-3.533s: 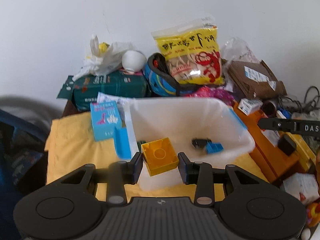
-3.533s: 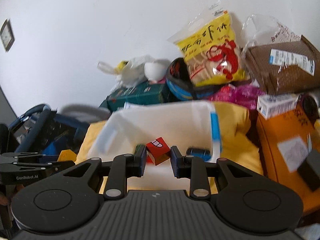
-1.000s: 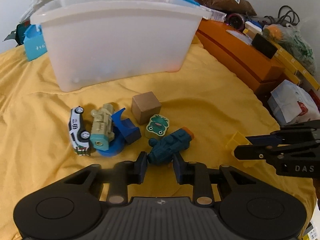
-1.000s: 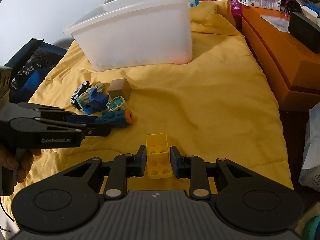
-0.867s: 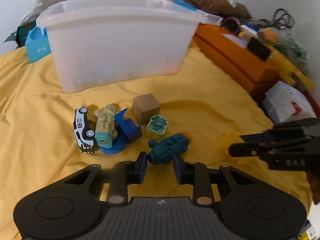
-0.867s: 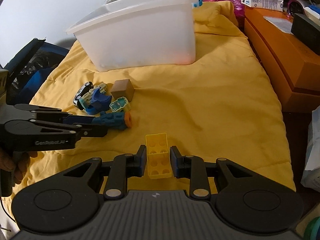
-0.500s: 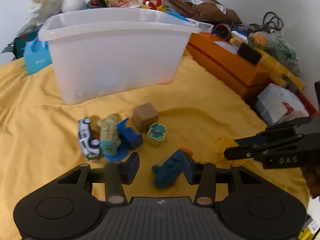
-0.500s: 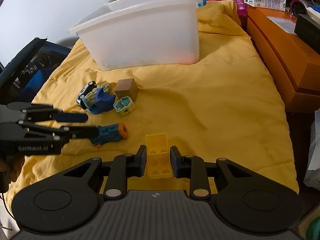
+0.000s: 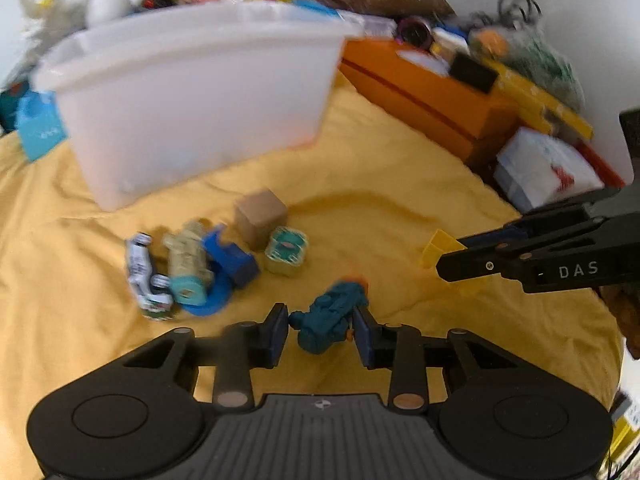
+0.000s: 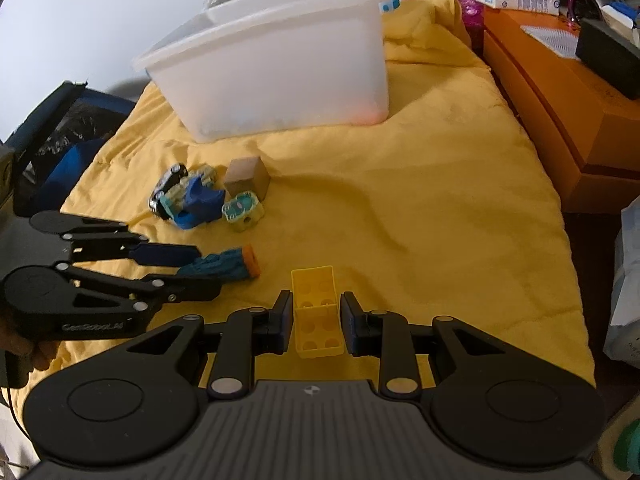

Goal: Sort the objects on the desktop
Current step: 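Drop the teal car into the bin with the left tool while the right tool drops the yellow brick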

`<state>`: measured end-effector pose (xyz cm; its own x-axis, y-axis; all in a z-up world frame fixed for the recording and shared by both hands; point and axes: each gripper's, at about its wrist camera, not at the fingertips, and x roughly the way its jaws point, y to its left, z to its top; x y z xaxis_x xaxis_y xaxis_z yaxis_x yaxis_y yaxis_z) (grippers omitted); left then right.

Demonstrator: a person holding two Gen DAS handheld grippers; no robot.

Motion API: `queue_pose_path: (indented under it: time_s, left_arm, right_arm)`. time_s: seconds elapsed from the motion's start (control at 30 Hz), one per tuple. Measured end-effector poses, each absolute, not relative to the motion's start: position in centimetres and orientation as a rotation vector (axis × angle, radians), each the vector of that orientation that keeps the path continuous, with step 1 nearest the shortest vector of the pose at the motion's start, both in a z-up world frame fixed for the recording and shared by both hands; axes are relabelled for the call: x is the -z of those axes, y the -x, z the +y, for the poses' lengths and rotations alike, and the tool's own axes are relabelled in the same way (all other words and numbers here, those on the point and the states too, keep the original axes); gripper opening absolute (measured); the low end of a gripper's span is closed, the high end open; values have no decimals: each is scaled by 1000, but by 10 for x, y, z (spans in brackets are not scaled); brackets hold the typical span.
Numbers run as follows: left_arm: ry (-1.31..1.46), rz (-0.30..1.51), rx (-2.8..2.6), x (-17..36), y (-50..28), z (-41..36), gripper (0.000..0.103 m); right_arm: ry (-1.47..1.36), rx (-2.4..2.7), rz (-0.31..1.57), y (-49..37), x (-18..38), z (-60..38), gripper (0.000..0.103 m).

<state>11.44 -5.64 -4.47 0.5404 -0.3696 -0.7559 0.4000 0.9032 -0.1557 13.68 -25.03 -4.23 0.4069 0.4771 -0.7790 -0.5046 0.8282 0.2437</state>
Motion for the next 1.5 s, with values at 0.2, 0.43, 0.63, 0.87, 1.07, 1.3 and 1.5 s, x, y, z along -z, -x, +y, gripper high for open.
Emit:
queue_pose_path:
  time_s: [0.2,0.43,0.63,0.87,1.07,1.3,1.5]
  left_arm:
    - [38,797,379,2,-111,-27,38]
    - [102,728,299,-40,-125,1,38]
    - [159,694,220,-72,-159,24,38]
    - [163,678,184,-105,-207,30,38]
    - [166,706,146,-118,-245,29,38]
    - [166,697,64,-115,-250,36,56]
    - [106,745,105,-65,-200,38,56]
  right_arm:
    - [-1,-636,892,-151,15,-241,29]
    - [-24,-687,788,-174,-27,-222,29]
    - [-30,-712,723,-203,-63,-203,29]
    - [-36,-669,734,-247,-90,-184,29]
    - [-5,-614,814,-284,-91,-169,29]
    - [32,-539,775,-298,-91,-164,71]
    - [65,-616,731,-257,-76,-170,71]
